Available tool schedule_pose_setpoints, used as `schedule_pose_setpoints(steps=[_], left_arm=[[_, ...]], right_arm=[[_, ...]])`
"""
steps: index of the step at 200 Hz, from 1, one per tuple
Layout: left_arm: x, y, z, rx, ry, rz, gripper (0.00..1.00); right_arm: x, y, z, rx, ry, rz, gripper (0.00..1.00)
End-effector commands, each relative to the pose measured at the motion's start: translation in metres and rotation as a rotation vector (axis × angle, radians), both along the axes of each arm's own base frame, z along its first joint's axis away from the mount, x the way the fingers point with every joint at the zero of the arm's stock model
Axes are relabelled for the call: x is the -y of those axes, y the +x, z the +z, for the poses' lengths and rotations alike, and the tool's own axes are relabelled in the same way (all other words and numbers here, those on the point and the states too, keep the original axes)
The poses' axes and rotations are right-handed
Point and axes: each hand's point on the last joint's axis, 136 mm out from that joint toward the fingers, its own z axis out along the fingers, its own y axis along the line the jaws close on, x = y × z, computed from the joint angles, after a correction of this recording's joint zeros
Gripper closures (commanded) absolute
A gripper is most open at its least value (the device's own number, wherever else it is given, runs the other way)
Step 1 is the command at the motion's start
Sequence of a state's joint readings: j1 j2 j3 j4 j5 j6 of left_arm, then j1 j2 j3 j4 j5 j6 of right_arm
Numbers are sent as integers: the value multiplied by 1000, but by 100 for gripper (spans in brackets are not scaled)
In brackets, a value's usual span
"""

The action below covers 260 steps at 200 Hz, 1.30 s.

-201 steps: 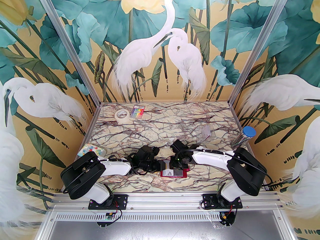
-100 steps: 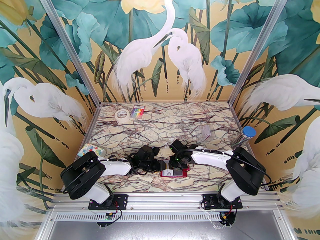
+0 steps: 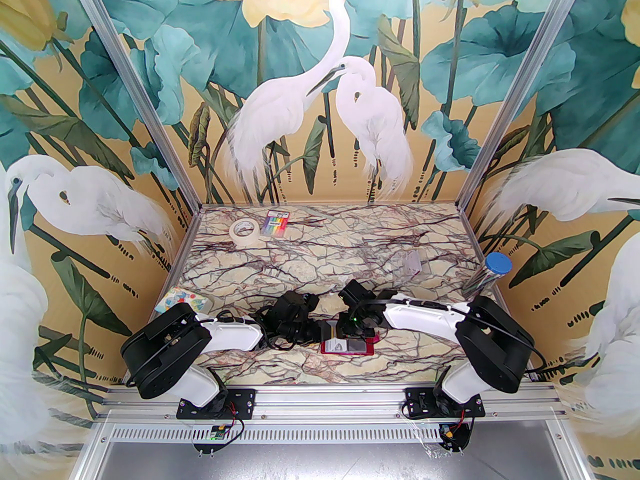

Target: Put the credit cards into the card holder

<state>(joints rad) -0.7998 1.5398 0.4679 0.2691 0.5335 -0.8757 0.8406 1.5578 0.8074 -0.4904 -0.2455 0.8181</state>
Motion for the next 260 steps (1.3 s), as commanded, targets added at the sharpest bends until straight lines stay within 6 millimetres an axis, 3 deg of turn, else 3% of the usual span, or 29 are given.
schedule_pose_setpoints(steps=[1,260], left_arm=[[-17,-6,-33,-25,125,16,54],[-16,-6,-33,-20,121,17,54]], right_arm=[[4,6,13,52,-11,-22,73],[2,3,-9,12,-21,-26,88]])
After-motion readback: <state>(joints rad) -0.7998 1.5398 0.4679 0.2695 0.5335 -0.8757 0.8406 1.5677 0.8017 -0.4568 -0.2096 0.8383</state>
